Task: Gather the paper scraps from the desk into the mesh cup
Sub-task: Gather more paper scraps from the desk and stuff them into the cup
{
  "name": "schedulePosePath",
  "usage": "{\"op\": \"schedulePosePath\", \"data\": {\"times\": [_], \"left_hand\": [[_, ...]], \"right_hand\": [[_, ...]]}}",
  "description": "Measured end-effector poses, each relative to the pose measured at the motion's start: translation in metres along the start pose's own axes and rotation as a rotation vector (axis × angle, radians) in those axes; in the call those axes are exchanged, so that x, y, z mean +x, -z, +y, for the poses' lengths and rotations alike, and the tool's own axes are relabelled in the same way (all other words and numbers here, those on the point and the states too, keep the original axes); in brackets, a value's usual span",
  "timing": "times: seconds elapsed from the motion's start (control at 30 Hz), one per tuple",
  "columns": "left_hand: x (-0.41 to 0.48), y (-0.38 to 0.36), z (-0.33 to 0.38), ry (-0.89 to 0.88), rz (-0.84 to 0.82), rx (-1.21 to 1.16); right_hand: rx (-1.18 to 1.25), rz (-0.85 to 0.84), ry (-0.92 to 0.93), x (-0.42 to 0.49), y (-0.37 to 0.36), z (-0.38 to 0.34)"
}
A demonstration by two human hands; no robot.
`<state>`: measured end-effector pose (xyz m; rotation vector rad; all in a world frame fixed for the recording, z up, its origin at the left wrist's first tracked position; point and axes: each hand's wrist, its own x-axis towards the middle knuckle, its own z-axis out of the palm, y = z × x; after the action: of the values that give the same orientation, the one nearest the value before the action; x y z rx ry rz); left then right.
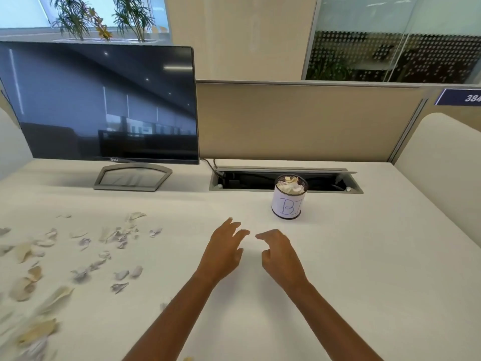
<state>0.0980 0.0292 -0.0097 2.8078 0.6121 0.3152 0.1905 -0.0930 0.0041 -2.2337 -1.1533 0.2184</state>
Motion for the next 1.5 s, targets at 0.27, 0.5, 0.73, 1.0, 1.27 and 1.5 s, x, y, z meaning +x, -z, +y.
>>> {"op": "schedulePosePath", "data": {"times": [0.27,0.5,0.73,1.0,1.27,1.5], "left_hand": [[-0.080,0.017,-0.040,0.059,-0.129,-0.066],[-0.131,0.039,-0.072,0.090,-0.158,-0.078],[-0.169,0.057,-0.094,0.181,-0.149,-0.134],[-0.201,0.066,-0.101,0.355,-0.458,-0.070],[-0.216,0.059,-0.087,0.383,-0.404,-0.122],[-0.238,0.033,-0.075,0.383,-0.033,-0.017]], "right_hand": [[0.101,-0.217,-0.080,-0.076,-0.054,-0.050],[0.167,-0.386,-0.109,-0.132,-0.069,-0.099],[0.059,-0.449,-0.049,-0.160,-0.091,-0.137],[-0.201,-0.405,0.109,-0.168,-0.123,-0.148],[-0.173,-0.173,0.100,-0.151,-0.132,-0.138],[0.053,-0.005,-0.065,-0.119,-0.121,-0.132]]}}
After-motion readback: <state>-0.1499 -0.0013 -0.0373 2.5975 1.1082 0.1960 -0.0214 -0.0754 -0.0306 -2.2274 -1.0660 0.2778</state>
